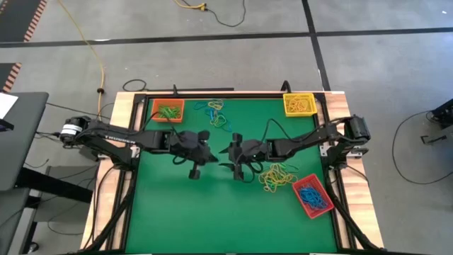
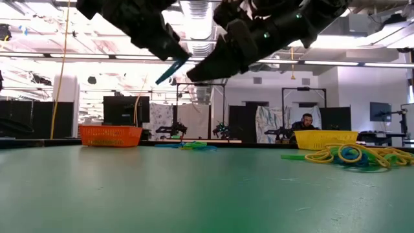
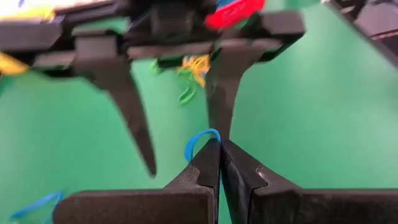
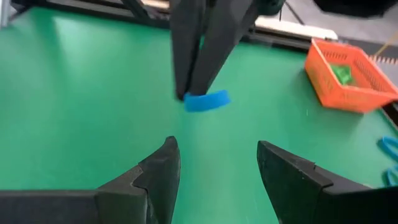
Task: Sort rubber bands into baskets
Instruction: Put the blue rubber band into the red bin
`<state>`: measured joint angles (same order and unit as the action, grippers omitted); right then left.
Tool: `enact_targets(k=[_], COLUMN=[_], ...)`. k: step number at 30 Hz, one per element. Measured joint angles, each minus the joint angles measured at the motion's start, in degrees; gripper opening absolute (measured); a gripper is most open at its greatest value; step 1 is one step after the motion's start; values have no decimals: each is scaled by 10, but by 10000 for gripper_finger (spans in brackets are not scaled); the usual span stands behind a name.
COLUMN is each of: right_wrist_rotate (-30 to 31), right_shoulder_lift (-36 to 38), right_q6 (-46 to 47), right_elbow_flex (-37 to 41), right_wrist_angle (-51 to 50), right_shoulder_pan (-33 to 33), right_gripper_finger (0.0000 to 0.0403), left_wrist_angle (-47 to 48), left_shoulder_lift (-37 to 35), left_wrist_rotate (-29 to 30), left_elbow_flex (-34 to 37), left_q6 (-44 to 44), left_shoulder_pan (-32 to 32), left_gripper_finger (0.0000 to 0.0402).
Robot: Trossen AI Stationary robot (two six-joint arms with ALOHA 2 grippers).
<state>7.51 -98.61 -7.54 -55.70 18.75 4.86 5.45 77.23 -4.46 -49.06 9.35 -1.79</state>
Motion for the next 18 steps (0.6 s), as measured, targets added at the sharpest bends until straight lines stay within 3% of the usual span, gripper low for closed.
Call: enact_targets(k=[6, 11, 18], right_wrist_rotate=[-5, -79, -77], right_shoulder_lift=[0, 0, 0], right_q6=[-13, -21, -21], right_elbow_flex=[0, 0, 0], right_wrist_angle=[31, 68, 87], right_shoulder_pan=[17, 25, 28], right_gripper_finger=[239, 239, 231], left_wrist_angle=[-58, -72, -93], left_shoulder_lift=[0, 0, 0], left_wrist_rotate=[-48, -39, -43], left_elbow_flex=[0, 0, 0], left_q6=[16, 45, 46], left_shoulder_pan=[-17, -23, -24], left_gripper_finger=[0, 0, 0])
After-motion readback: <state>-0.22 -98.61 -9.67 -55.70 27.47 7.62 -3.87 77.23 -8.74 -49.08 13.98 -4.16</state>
